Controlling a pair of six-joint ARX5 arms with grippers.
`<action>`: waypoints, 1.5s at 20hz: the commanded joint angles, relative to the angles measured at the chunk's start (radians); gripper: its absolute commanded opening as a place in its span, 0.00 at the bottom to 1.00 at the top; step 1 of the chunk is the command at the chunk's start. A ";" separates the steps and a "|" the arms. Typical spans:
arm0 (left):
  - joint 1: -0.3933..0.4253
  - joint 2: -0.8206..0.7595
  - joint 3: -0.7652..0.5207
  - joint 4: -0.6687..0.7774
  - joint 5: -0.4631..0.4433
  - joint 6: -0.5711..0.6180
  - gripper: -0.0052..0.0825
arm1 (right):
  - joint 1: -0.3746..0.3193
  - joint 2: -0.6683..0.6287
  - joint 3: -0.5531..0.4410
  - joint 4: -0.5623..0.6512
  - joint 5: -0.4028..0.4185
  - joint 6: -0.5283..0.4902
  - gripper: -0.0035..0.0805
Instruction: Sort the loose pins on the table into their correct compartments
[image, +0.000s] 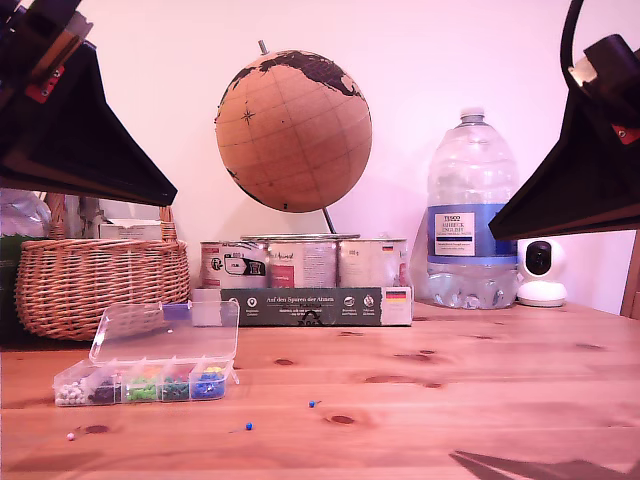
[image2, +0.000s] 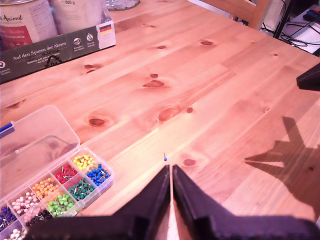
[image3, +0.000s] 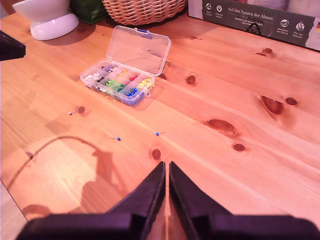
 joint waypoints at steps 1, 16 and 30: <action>0.000 0.002 0.034 0.015 0.061 -0.004 0.04 | 0.002 -0.001 0.050 -0.025 -0.011 0.035 0.03; 0.000 0.002 0.108 -0.249 0.087 0.005 0.04 | 0.005 0.005 0.160 -0.244 -0.011 0.028 0.03; 0.001 -0.204 0.113 -0.544 0.068 0.016 0.04 | 0.005 0.050 0.165 -0.274 -0.105 0.035 0.03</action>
